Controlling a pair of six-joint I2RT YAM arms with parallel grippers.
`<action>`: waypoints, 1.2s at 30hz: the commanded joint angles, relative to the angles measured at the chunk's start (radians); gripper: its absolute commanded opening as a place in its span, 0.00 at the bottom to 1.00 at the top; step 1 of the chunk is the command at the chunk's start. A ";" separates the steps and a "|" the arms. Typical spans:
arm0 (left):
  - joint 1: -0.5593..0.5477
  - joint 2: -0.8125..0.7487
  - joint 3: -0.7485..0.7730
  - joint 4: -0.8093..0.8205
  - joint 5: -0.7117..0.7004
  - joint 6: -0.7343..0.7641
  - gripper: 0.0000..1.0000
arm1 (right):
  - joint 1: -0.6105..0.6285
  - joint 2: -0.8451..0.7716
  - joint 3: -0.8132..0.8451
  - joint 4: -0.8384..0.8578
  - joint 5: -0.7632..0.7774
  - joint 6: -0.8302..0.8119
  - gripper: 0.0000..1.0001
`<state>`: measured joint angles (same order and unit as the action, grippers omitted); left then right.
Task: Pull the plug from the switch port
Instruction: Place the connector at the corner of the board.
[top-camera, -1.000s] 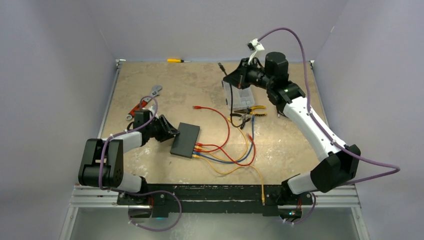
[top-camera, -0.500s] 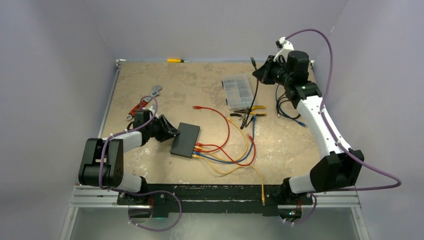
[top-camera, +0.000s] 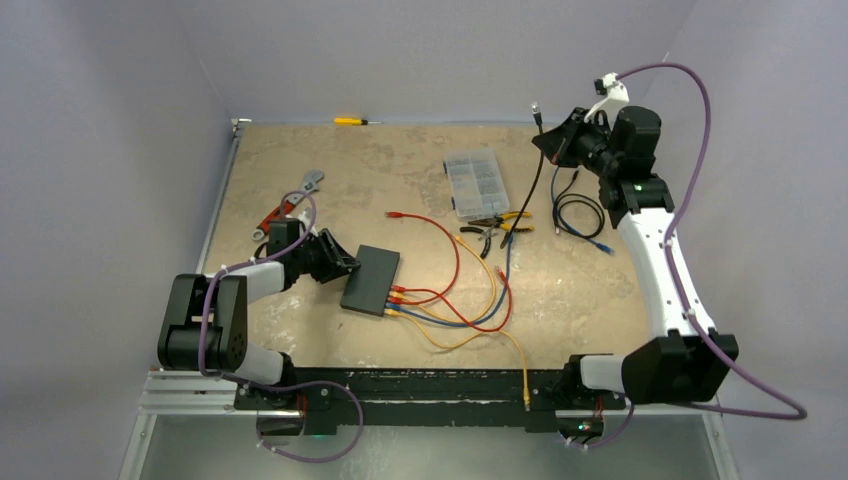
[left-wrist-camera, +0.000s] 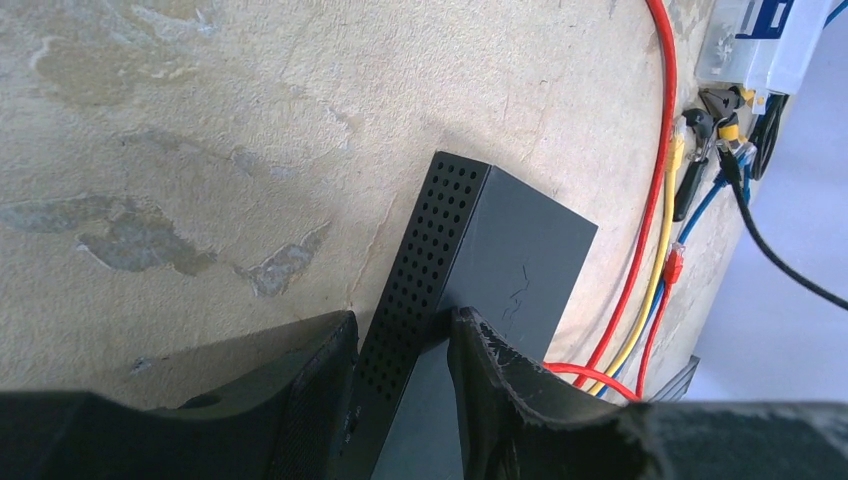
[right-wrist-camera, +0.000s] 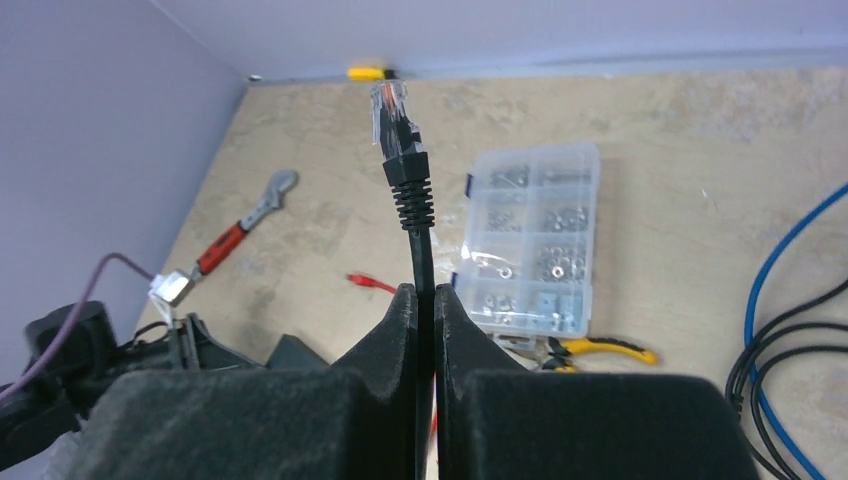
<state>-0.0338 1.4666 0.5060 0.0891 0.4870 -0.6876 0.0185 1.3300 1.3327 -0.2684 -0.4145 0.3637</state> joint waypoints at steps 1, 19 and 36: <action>0.001 0.059 -0.036 -0.109 -0.119 0.068 0.41 | 0.004 -0.103 0.036 0.081 -0.049 0.017 0.00; 0.001 0.064 -0.041 -0.104 -0.114 0.065 0.41 | 0.004 -0.133 0.035 0.036 0.173 -0.015 0.00; 0.001 0.067 -0.052 -0.104 -0.107 0.065 0.41 | -0.015 0.078 -0.059 0.055 0.350 -0.001 0.00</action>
<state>-0.0330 1.4784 0.5064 0.1070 0.4995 -0.6876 0.0101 1.4036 1.2652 -0.2432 -0.1127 0.3550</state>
